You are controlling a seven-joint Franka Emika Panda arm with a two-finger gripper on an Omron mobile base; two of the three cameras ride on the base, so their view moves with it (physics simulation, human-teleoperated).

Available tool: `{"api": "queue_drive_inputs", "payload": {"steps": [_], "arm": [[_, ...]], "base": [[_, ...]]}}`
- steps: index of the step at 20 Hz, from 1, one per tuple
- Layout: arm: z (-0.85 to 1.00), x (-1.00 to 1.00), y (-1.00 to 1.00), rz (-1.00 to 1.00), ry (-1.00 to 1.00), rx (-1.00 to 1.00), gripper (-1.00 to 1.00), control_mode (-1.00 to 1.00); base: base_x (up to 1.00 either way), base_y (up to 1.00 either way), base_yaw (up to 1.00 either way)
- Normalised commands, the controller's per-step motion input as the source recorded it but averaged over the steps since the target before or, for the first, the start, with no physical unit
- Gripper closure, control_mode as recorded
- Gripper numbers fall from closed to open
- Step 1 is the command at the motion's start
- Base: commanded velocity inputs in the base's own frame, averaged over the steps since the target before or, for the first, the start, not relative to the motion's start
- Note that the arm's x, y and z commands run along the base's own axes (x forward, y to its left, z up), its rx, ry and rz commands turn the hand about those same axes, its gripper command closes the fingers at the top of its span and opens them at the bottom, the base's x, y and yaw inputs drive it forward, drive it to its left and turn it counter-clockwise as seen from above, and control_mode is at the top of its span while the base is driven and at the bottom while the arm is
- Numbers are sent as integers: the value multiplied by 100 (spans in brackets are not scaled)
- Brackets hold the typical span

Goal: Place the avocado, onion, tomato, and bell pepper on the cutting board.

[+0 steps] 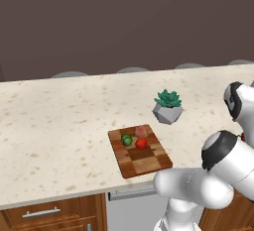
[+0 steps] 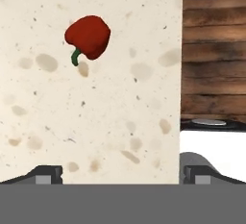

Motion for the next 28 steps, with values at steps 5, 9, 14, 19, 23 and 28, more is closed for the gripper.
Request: {"api": "queue_drive_inputs", "payload": {"steps": [5,9,14,19,23,28], "arm": [[0,0,-41,-14,0,5,-100,-100],[0,0,-48,-14,0,5,-100,-100],[0,6,-46,-14,0,4,-100,-100],[0,19,-43,-13,0,3,-100,-100],[-12,16,-22,-9,0,1,-100,-100],[-24,17,-4,-6,1,0,-100,-100]], "base": [[0,0,0],[0,0,0],[0,0,0],[0,0,0],[0,0,0],[0,0,0]]}}
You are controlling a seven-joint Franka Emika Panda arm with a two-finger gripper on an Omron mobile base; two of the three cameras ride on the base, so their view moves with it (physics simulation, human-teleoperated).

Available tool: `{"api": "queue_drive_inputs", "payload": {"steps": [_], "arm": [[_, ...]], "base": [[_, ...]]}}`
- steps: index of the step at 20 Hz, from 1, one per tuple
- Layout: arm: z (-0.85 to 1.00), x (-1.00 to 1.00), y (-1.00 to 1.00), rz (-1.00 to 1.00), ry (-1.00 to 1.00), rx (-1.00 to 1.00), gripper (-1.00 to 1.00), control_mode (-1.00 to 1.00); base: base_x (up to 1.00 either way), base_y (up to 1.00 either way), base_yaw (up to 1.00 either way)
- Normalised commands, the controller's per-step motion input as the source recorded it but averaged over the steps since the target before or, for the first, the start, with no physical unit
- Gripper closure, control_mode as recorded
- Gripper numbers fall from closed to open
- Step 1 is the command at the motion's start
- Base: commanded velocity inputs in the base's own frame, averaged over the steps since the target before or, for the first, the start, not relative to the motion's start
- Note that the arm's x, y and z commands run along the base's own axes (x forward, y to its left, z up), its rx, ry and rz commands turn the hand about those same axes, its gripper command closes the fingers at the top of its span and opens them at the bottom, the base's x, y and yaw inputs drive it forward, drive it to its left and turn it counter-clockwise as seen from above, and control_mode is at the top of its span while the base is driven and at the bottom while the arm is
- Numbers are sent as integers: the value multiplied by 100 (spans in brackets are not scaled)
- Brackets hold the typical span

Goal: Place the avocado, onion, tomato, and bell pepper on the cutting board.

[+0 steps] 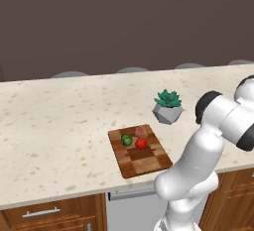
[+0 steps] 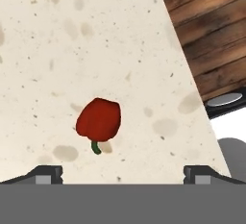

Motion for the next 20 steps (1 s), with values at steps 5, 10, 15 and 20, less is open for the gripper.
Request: {"api": "queue_drive_inputs", "payload": {"steps": [5,10,15,20], "arm": [[-19,15,-16,-5,0,0,-100,-100],[-28,0,-18,-3,0,0,-100,-100],[-30,0,-7,0,0,0,-100,-100],[-17,0,-1,0,0,0,-100,-100]], "base": [[0,0,0],[0,0,0],[0,0,0],[0,0,0]]}}
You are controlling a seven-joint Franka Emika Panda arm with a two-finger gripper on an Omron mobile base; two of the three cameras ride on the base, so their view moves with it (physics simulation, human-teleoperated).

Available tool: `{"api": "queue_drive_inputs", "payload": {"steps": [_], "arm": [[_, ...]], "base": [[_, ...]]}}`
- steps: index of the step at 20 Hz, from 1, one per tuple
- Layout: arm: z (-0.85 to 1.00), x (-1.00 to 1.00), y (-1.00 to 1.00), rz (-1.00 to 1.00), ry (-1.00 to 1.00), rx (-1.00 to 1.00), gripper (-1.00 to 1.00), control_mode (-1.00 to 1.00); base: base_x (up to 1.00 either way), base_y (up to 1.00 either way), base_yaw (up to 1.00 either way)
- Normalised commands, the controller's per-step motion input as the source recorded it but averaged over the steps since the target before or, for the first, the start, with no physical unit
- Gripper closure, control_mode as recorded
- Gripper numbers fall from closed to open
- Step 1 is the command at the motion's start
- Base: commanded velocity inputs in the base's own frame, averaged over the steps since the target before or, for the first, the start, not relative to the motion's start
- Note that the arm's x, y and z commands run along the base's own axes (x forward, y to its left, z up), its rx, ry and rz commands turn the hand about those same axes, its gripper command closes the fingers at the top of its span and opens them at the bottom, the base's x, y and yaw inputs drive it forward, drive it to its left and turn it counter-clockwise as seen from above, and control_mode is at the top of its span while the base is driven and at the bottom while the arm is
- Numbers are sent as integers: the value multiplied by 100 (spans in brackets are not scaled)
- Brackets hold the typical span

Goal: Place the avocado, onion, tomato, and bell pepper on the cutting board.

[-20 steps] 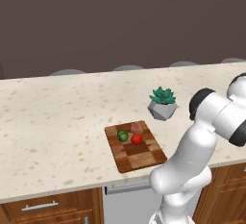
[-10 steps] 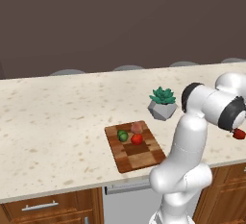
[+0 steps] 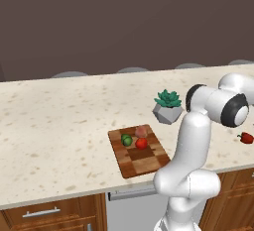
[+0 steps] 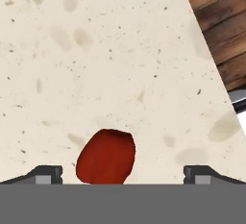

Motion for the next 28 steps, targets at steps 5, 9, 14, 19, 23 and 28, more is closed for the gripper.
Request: {"api": "queue_drive_inputs", "payload": {"steps": [5,9,14,19,23,28], "arm": [[-12,0,4,1,0,0,-100,-100],[-12,0,10,0,0,0,-100,-100],[-14,0,27,0,0,0,-100,-100],[-8,0,18,0,0,0,-100,-100],[-7,0,0,0,0,0,-100,-100],[-4,11,-1,0,0,0,-100,-100]], "base": [[0,0,0],[0,0,0],[0,0,0],[0,0,0],[0,0,0],[0,0,0]]}}
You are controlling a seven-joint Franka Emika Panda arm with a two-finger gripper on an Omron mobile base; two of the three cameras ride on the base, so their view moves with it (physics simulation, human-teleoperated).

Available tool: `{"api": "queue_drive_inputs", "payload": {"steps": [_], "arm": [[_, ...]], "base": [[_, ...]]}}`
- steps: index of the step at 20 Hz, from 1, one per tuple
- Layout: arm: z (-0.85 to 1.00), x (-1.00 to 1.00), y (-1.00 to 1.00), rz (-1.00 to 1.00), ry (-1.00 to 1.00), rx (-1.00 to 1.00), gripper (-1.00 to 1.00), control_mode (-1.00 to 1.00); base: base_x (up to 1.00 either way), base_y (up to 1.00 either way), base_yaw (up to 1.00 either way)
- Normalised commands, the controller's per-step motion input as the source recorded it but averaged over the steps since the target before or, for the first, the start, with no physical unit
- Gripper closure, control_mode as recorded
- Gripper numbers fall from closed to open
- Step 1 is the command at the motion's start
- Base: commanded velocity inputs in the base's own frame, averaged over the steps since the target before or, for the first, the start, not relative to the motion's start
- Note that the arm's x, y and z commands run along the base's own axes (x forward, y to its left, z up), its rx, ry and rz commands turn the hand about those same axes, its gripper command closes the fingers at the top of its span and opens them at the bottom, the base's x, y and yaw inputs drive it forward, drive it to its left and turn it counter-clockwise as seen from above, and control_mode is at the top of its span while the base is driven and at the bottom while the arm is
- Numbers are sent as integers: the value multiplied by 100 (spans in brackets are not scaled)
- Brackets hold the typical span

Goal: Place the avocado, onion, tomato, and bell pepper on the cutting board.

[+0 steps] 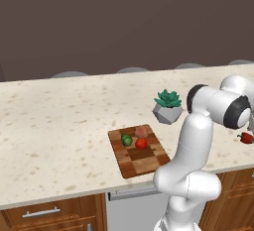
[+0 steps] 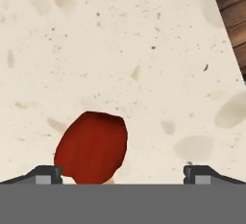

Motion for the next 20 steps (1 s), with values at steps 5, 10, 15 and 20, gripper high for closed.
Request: {"api": "queue_drive_inputs", "payload": {"steps": [5,10,15,20], "arm": [[-2,19,-4,0,0,0,-100,-100],[-1,7,-20,0,0,0,-100,-100],[-5,0,-16,0,0,0,-100,-100],[-10,0,-2,0,0,0,-100,-100]], "base": [[0,0,0],[0,0,0],[0,0,0],[0,0,0]]}}
